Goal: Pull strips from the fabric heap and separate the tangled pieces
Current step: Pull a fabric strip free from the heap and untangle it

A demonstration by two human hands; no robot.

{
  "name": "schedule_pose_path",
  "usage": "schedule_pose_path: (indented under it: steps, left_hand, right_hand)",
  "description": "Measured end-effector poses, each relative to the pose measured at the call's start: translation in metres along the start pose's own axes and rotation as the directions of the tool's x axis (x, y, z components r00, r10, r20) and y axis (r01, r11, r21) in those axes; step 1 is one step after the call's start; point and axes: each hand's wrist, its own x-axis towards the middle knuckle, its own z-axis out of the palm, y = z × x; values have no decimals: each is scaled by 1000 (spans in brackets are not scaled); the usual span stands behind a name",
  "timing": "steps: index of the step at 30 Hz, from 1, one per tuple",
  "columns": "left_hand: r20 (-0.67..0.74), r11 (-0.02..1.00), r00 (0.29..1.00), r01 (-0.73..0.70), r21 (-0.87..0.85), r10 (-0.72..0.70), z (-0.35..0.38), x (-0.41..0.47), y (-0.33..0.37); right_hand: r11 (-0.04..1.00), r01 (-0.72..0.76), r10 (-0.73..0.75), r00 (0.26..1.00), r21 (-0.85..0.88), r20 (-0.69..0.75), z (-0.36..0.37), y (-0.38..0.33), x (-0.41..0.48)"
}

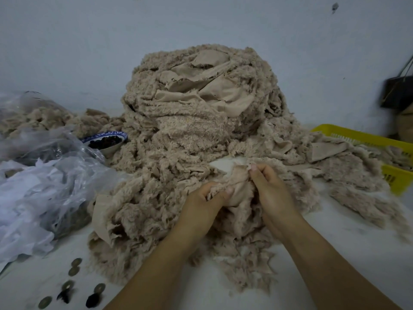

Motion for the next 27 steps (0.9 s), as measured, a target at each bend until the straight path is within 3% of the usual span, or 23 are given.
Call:
schedule_pose_path:
  steps: [2, 6, 8, 12, 19, 22, 24, 27]
  left_hand:
    - [-1, 1000, 1000, 4, -5, -4, -1, 0, 0]
    - [30, 1000, 1000, -3, 17, 3, 0, -1, 1]
    - [45, 1000, 999, -3, 2, 3, 1, -2, 1]
    - [49, 1000, 998, 31, -1, -31, 5, 1, 1]
    - [146, 981, 986, 102, -165, -78, 3, -2, 4]
    - [235, 938, 971, 121, -324, -44, -4, -6, 9]
    - [163, 911, 986, 82, -403, -17, -10, -2, 9]
    - [6, 816, 997, 71, -574, -83, -15, 6, 9]
  right_hand:
    - [1000, 10, -8, 997, -13, 82, 0, -1, -4]
    - [964, 64, -12, 980, -259, 198, 4, 2, -8]
    - [949, 101, -73, 992, -297, 102, 4, 3, -5]
    - [988, 76, -95, 985, -134, -143, 2, 2, -1]
    - [997, 73, -73, 976, -7, -206, 7, 8, 0]
    - [1000, 28, -25, 939, 2, -343, -12, 5, 12]
    - [1000, -6, 16, 925, 26, -381, -26, 2, 18]
    - [999, -47, 48, 966, 10, -256, -18, 1, 12]
